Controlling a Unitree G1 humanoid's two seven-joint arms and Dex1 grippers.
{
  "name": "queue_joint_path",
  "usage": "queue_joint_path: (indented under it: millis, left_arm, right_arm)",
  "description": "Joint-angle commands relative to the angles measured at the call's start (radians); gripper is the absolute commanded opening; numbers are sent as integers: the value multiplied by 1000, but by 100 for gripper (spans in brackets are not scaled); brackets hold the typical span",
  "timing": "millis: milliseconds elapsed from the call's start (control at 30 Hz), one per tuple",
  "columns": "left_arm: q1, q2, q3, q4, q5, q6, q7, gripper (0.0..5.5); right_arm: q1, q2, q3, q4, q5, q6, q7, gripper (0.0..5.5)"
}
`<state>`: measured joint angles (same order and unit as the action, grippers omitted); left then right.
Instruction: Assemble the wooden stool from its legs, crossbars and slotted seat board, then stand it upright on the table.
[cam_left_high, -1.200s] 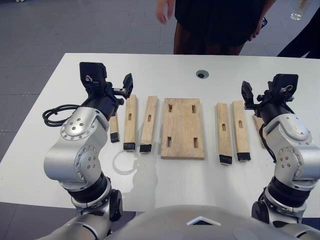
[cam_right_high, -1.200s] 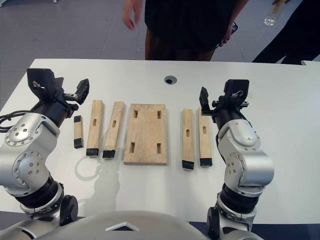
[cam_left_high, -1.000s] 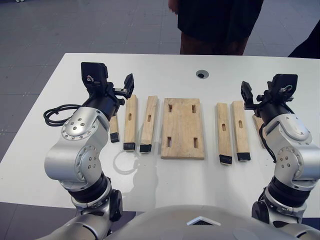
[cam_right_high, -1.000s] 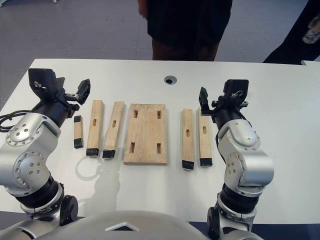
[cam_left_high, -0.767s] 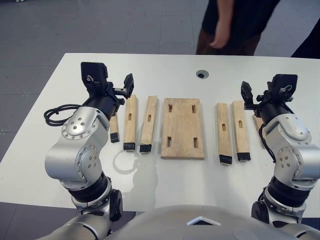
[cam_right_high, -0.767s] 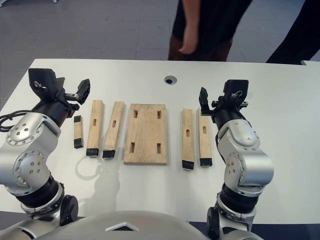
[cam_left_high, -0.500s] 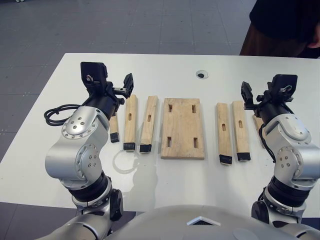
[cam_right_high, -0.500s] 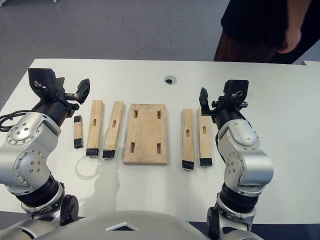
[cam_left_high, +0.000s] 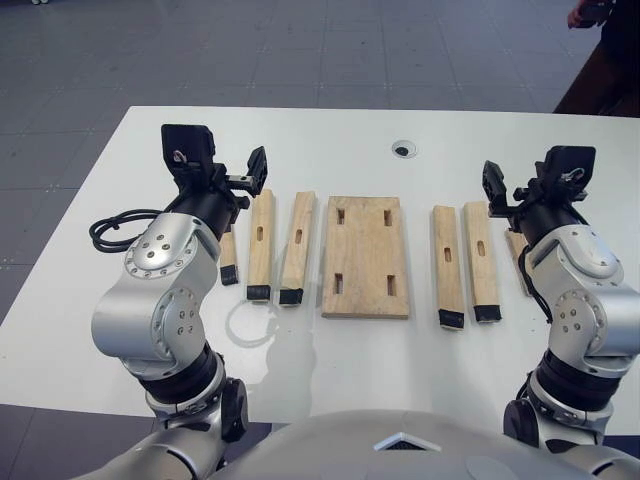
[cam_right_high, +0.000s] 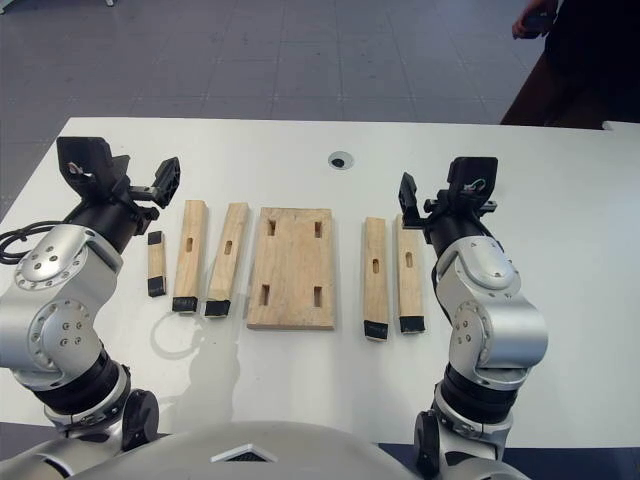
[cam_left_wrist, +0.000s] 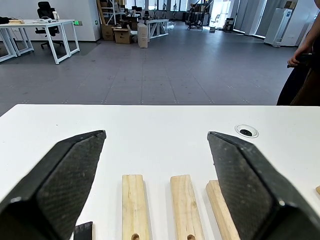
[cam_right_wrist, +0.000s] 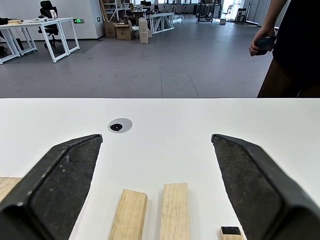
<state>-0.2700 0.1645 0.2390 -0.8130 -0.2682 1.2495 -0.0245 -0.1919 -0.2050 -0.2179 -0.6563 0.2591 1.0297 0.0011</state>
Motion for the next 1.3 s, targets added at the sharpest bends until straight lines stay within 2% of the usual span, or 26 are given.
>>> queue_joint_path:
  millis: [33, 167, 267, 333, 433, 600, 1133, 1300]
  left_arm:
    - [-5, -4, -2, -5, 5, 12, 9, 378]
    - [-6, -2, 0, -2, 5, 9, 9, 378]
    - [-11, 6, 10, -4, 3, 12, 6, 378]
    - [4, 1, 17, -21, 8, 14, 14, 378]
    - [21, -11, 15, -38, 12, 17, 24, 378]
    - [32, -21, 12, -49, 18, 15, 30, 378]
    - [9, -13, 17, -46, 15, 24, 23, 378]
    - [10, -12, 18, -54, 15, 29, 21, 378]
  right_arm:
    - [-14, -6, -6, 8, -1, 2, 4, 403]
    - [10, -21, -15, 6, 2, 4, 20, 403]
    - [73, -54, -107, -10, 53, 49, 77, 403]
    - [100, -109, -165, 31, 81, 62, 136, 403]
    - [166, -208, -186, 123, 79, 18, 231, 403]
    - [290, -300, -131, 281, 43, -113, 363, 403]
    - [442, -330, -50, 613, -29, -363, 452, 403]
    - [476, -327, -43, 681, -28, -423, 468, 327]
